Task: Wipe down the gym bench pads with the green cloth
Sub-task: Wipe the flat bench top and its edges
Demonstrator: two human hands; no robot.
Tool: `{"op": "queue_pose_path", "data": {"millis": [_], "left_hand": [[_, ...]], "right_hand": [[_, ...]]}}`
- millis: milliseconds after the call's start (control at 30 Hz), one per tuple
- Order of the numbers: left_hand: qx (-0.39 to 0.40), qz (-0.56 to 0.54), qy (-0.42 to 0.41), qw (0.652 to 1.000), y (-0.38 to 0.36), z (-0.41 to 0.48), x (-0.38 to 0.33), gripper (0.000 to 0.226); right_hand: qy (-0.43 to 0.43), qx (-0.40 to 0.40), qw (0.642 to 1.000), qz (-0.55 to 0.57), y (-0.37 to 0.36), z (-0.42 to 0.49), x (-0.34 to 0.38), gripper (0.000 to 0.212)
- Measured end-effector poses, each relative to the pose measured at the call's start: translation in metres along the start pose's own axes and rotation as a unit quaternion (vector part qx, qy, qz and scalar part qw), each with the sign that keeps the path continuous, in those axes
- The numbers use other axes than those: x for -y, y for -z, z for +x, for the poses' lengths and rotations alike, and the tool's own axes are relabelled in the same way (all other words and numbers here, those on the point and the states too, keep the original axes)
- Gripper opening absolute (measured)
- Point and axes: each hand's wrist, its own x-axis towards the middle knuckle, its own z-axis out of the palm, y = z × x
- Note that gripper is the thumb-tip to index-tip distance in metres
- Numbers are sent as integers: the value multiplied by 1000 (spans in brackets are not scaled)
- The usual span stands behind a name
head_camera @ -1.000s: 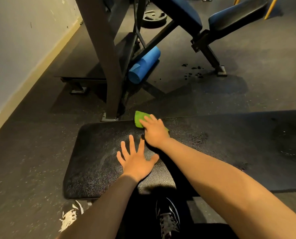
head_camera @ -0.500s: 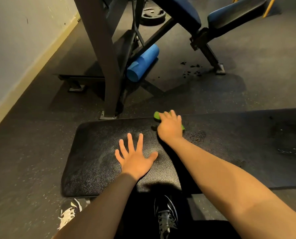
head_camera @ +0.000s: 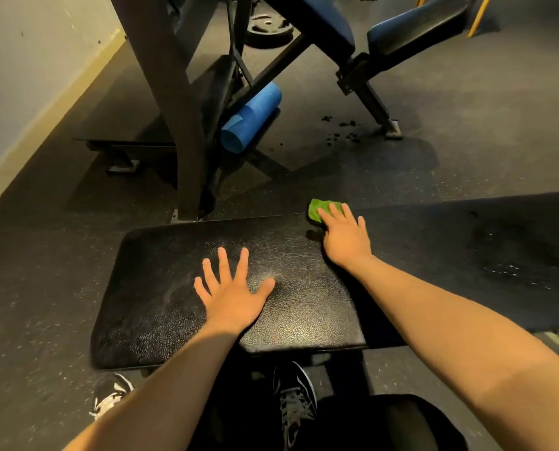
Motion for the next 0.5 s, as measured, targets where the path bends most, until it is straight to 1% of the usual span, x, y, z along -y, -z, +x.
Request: {"op": "queue_pose_path", "data": {"millis": [67,100,167,267,333,400,500], "left_hand": [[-27,20,-6,999,-2,-4,-9,76],[-41,26,-12,999,-4,-8,-17,70],[-55,22,-30,998,-8,-14,-36,64],[-25,3,-55,998,-18,-22,-64,66],[-3,-15,-39,999,-25,-21,-71,68],[-1,-23,-35,999,-31,-21,-71,72],[-12,-29,-45,998,-35,-23,-68,73]], "right_hand": [[1,-13,1000,-1,-2,-14,3,66],[17,-19,1000,-4,-4,-25,7,65],[78,-21,997,-6,-11,-46,18,65],[201,5,980,12,-18,-74,15,63],[244,21,969,28,-15,-78,1,61],[240,23,970,9,-10,-66,-14,63],[142,5,990,0,2,-33,-36,69]]}}
